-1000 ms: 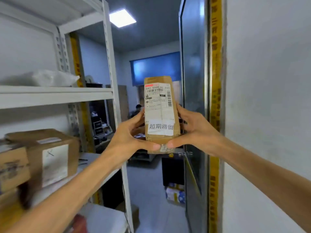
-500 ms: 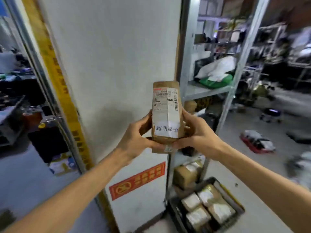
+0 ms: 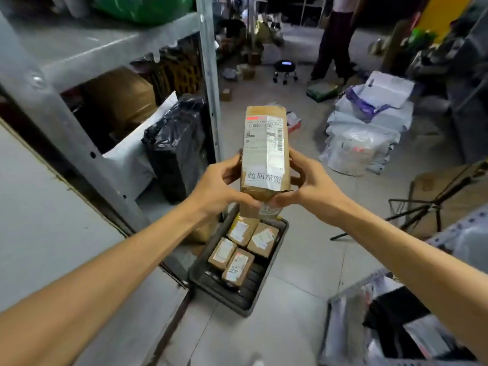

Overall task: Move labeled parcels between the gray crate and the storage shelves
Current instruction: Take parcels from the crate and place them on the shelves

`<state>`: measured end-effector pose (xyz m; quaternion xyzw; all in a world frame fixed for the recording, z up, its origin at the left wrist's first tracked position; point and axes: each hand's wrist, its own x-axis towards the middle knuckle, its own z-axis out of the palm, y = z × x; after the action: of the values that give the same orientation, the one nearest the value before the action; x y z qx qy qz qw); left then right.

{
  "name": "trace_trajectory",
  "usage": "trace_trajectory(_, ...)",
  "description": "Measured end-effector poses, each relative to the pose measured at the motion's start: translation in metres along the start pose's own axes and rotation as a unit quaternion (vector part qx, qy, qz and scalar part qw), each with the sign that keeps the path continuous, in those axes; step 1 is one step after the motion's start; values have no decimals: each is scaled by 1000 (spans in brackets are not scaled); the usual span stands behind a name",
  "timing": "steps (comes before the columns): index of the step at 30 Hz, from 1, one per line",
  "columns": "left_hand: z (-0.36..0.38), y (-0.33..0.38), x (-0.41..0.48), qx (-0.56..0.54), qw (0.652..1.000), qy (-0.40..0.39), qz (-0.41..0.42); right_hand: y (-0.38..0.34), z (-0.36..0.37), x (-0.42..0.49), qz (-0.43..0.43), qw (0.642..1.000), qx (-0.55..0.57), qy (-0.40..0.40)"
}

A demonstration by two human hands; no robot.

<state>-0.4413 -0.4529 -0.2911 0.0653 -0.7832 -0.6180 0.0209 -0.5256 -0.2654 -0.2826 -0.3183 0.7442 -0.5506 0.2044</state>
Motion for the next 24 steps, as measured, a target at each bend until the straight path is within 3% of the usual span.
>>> trace_trajectory(10, 3, -165, 129, -15, 981, -127, -145, 173, 31, 71, 180, 977, 69, 88)
trace_trajectory(18, 52, -365, 165, -47, 945, -167, -277, 364, 108, 89, 339, 920, 144, 133)
trace_trajectory(24, 93, -512, 172, -59, 905, -200, -371, 502, 148, 79, 423, 885, 158, 108)
